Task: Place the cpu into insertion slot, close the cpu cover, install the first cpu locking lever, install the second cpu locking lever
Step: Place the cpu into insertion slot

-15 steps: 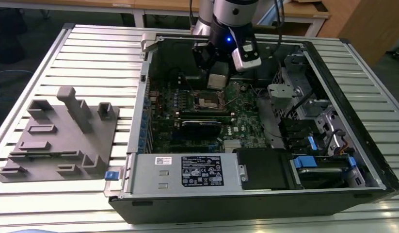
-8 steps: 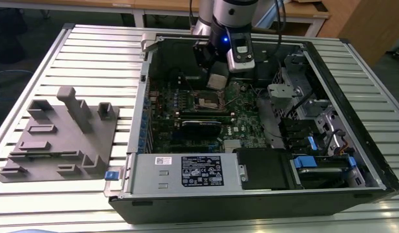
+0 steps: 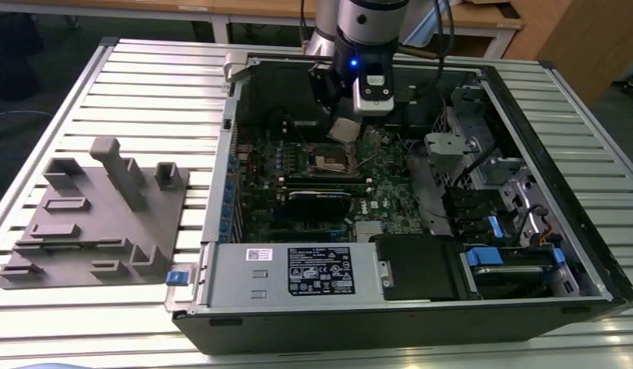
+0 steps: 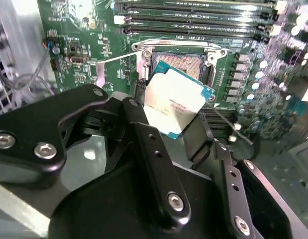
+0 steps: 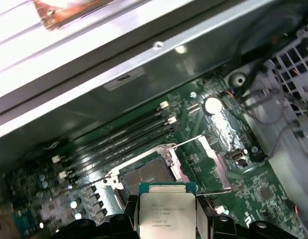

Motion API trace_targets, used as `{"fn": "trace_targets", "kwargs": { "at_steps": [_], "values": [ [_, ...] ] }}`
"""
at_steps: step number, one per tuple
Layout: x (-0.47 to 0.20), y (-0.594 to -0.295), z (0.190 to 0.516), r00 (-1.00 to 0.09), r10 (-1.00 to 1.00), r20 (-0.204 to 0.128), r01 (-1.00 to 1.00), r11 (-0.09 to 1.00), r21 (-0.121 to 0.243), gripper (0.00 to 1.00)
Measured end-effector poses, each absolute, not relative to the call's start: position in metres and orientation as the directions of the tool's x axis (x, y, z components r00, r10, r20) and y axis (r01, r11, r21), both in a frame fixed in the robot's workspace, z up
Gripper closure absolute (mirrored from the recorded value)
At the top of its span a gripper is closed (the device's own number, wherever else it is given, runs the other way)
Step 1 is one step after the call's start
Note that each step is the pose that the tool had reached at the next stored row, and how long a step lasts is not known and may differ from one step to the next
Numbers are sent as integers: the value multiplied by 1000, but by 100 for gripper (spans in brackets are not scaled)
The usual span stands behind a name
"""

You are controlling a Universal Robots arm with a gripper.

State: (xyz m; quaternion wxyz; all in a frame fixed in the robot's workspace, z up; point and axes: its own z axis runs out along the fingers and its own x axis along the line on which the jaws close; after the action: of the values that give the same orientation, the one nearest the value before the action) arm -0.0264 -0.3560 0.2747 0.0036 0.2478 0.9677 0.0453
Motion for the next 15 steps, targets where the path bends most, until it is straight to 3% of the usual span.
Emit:
{"fn": "trace_targets", "kwargs": {
  "at_steps": [15],
  "values": [
    [-26, -356, 271, -716, 698, 16, 696, 712, 89, 46]
  ]
}}
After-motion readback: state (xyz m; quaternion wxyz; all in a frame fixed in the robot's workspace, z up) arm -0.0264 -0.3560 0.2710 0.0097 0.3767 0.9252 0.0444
